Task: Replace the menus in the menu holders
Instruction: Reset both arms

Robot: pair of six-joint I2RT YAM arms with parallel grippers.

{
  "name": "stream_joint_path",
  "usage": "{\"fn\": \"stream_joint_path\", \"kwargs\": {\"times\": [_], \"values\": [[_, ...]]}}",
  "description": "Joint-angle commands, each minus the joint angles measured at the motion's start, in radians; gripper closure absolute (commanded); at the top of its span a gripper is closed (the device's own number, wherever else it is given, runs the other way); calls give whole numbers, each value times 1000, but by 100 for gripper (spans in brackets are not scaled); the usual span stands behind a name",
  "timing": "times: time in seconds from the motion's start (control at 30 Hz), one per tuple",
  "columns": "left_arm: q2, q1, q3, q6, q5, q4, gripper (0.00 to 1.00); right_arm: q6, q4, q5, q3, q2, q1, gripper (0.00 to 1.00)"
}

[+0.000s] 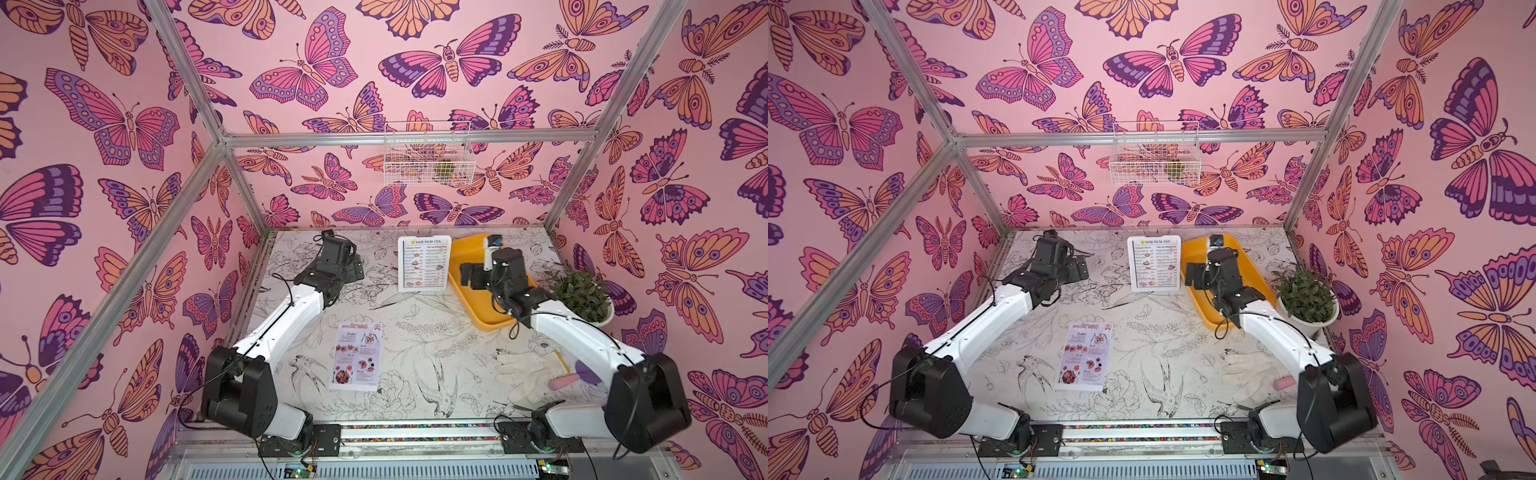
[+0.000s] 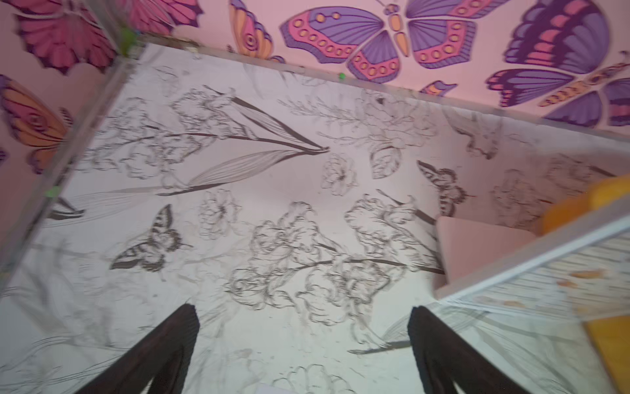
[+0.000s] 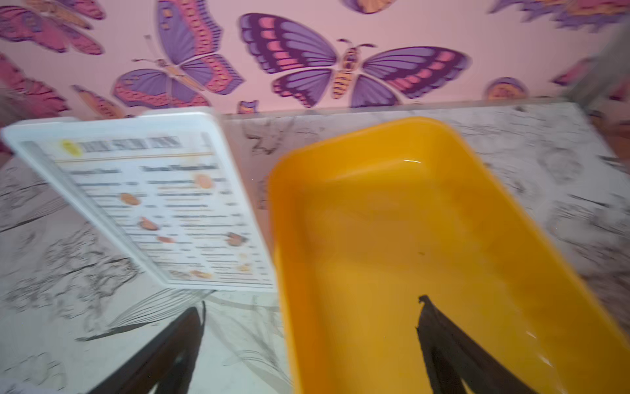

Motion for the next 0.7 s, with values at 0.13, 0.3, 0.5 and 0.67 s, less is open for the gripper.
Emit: {"fn": "stream_joint_path", "kwargs": {"times": [0.13, 0.3, 0.5, 0.67], "values": [[-152, 209, -581, 357, -44, 681, 0, -101, 357, 252, -460, -231, -152, 1], [59, 218, -613, 375, 83, 974, 0, -114, 699, 147, -551, -48, -256, 0], [154, 260, -730, 375, 83, 1316, 0, -205, 998, 13, -515, 258, -266, 0], [134, 258, -730, 375, 83, 1288, 0, -186, 951, 18, -485, 266, -278, 1]]}}
